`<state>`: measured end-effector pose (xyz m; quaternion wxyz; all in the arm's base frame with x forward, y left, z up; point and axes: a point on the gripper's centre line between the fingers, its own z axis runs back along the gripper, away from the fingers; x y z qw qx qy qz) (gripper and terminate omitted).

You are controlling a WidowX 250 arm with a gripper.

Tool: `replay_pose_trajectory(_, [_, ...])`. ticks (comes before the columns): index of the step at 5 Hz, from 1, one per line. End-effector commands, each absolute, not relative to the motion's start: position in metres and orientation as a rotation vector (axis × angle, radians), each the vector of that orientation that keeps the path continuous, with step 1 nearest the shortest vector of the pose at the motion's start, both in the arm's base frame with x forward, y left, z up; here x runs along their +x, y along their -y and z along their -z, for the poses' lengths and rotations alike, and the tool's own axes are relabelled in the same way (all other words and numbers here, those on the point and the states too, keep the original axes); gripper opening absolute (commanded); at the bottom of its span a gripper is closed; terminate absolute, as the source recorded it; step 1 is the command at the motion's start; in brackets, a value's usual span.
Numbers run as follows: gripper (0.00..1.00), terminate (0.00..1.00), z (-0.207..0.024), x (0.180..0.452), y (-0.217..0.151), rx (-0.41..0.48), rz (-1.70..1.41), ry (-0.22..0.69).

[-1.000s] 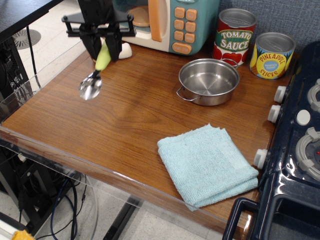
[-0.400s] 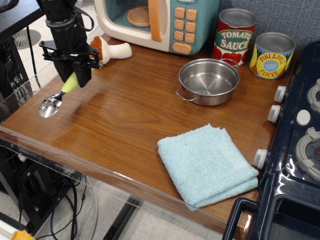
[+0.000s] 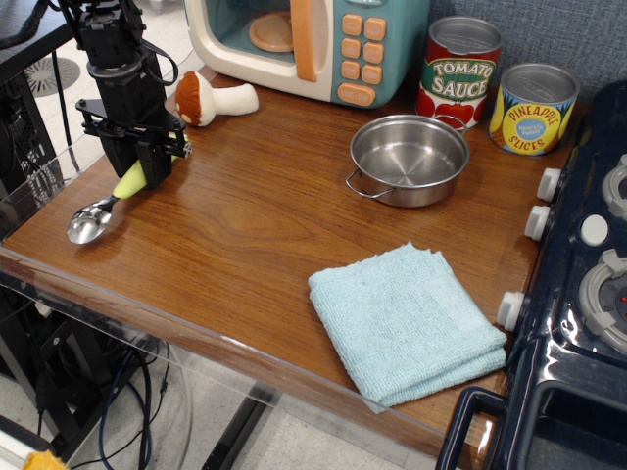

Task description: Pick up the spoon and move it to the bottom left corner

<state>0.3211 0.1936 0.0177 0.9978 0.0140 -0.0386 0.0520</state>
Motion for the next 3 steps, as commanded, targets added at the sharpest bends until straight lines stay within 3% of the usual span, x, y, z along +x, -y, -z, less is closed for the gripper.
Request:
replay_pose_trajectory(1, [1.00, 0.00, -0.031, 0.325, -0.196, 0.058, -0.096, 0.080])
replay_pose_trajectory(3, [1.00, 0.00, -0.042, 0.324, -0.191, 0.083, -0.094, 0.068])
